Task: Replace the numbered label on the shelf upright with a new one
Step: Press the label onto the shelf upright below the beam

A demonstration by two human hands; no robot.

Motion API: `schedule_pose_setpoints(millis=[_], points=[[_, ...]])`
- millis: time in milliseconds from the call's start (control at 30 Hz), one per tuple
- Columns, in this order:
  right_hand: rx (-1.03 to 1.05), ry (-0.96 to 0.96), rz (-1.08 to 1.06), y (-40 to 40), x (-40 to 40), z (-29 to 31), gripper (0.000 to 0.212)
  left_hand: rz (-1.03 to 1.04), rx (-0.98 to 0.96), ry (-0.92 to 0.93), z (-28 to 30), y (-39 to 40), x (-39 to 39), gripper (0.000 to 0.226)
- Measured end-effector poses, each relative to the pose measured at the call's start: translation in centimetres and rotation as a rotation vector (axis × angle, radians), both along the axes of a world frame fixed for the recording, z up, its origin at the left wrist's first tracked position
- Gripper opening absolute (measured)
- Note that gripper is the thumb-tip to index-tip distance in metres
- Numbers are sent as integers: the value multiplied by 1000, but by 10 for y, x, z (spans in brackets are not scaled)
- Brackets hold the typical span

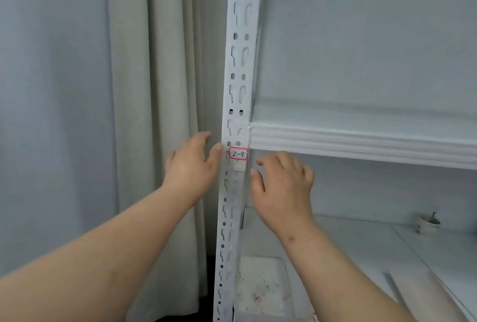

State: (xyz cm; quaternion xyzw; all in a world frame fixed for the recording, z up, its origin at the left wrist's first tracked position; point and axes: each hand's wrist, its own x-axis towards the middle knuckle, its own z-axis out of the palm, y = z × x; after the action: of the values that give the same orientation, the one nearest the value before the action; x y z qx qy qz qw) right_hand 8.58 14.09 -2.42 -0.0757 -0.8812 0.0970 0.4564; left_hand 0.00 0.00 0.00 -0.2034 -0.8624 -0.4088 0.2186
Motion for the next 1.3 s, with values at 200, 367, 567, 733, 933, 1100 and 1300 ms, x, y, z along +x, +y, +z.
schedule_pose_setpoints(millis=[200, 367, 567, 733, 933, 1100, 1300], points=[[-471, -123, 60, -10, -11, 0, 25, -147, 161, -162, -13, 2, 7, 37], [-852, -13, 165, -18, -29, -5, 25, -216, 265, -170, -19, 8, 9, 27], [-907, 128, 255, -27, -38, -2, 4, -210, 348, -172, -21, 14, 3, 20], [-887, 229, 228, -28, -47, -5, 11, -264, 424, -178, -27, 25, -3, 18], [-883, 273, 223, -27, -50, -5, 19, -281, 459, -124, -35, 34, -6, 17], [-892, 293, 235, -29, -50, -6, 14, -299, 497, -88, -33, 35, -6, 20], [-949, 317, 282, -25, -49, -5, 14, -293, 526, -11, -39, 38, -10, 51]])
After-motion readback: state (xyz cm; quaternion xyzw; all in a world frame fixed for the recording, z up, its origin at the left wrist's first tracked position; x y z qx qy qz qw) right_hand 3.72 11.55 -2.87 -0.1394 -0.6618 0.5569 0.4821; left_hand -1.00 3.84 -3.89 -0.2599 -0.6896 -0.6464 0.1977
